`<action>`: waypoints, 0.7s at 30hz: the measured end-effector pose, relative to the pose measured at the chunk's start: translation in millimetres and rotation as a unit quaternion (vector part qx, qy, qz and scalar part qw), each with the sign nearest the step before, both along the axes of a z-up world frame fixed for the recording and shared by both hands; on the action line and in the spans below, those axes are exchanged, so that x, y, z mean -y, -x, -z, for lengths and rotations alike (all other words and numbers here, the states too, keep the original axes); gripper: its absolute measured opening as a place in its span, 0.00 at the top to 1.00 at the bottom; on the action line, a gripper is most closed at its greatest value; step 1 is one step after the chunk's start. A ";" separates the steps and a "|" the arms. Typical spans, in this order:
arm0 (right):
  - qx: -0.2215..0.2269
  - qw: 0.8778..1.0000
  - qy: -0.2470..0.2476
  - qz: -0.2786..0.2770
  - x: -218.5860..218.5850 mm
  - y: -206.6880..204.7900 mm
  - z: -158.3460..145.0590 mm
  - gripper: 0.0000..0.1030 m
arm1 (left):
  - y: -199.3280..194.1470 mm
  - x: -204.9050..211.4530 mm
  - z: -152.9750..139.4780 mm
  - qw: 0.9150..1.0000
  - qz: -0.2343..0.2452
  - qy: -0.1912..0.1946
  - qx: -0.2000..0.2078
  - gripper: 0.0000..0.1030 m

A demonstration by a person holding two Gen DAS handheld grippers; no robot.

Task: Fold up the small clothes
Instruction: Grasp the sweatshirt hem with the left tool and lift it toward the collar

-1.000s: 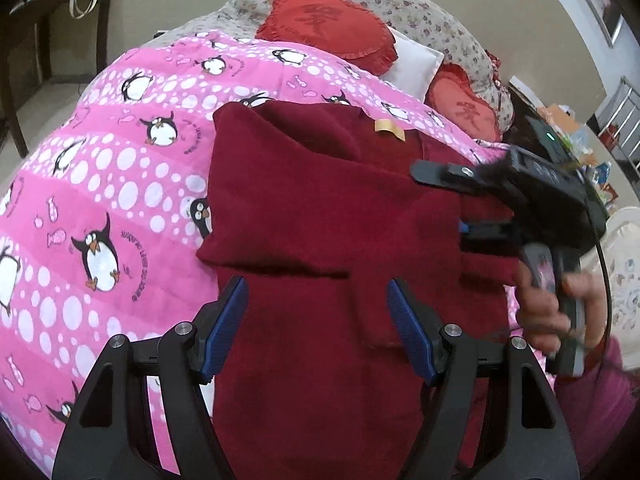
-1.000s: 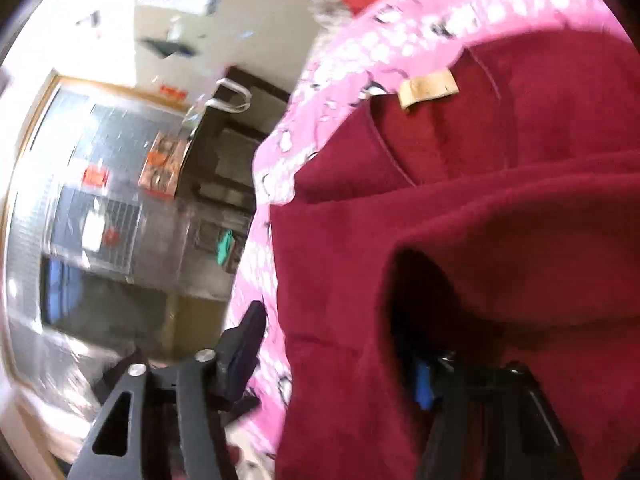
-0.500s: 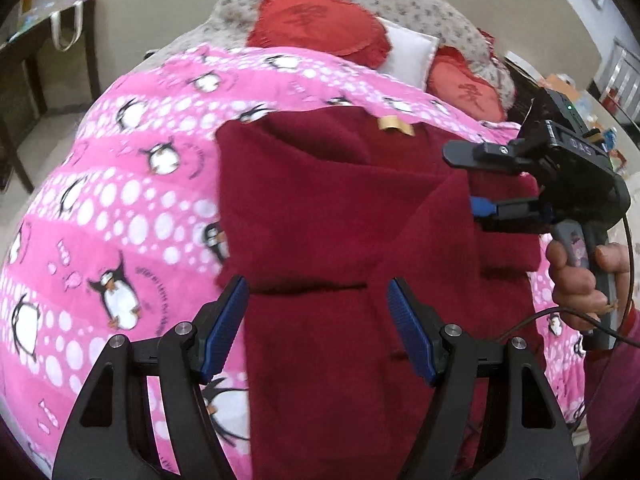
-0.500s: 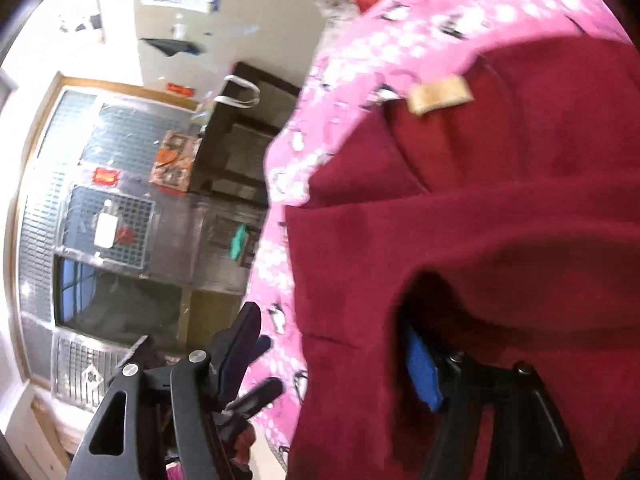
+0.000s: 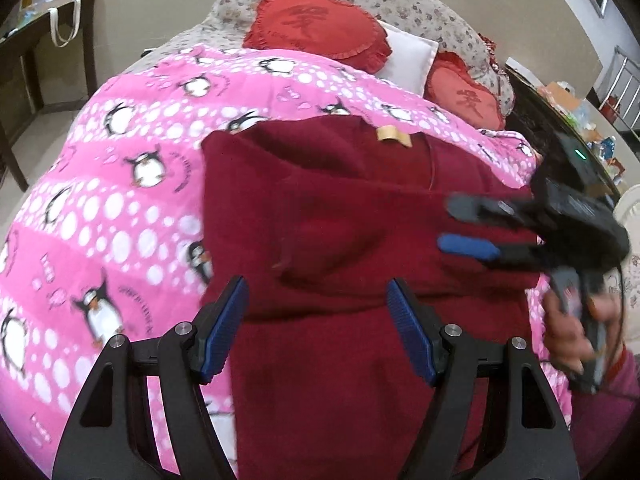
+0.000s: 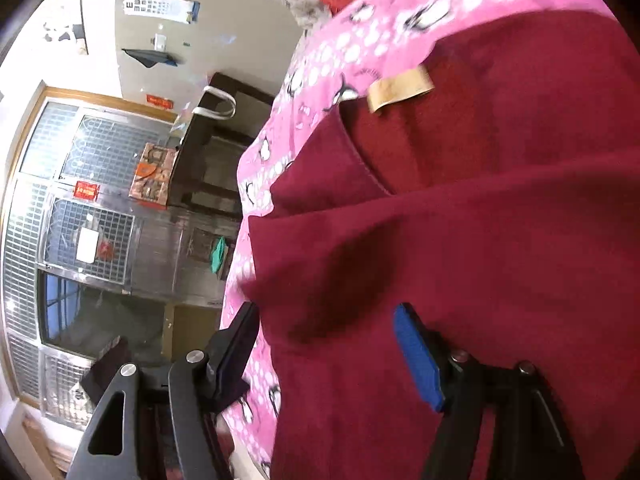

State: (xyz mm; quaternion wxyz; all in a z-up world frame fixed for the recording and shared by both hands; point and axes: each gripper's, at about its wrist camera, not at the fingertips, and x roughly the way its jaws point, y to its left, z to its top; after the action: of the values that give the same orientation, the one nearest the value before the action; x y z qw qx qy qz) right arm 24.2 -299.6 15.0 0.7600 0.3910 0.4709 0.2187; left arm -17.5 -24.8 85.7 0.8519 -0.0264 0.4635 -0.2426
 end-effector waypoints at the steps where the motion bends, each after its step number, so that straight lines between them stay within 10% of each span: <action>1: 0.005 1.000 -0.005 0.005 7.4 9.3 -1.0 0.34 | -3.0 5.3 -0.2 1.000 0.003 -0.005 0.006 0.30; 11: 0.047 0.994 0.064 0.071 49.6 98.0 -23.5 0.34 | -56.0 28.9 24.2 0.999 -0.005 -0.023 -0.033 0.30; 17: 0.052 0.990 0.091 0.096 66.1 124.6 -30.8 0.34 | -63.8 38.4 35.8 0.998 -0.011 -0.040 -0.044 0.85; 21: 0.046 0.986 0.106 0.120 84.6 133.2 -31.3 0.34 | -58.4 33.0 14.7 0.999 -0.014 -0.023 -0.018 0.89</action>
State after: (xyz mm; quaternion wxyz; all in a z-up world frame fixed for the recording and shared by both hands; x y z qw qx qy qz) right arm -109.0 -384.1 46.4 0.8385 0.3518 0.4057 0.0923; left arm 40.9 -57.8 71.0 0.8470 -0.0177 0.4837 -0.2199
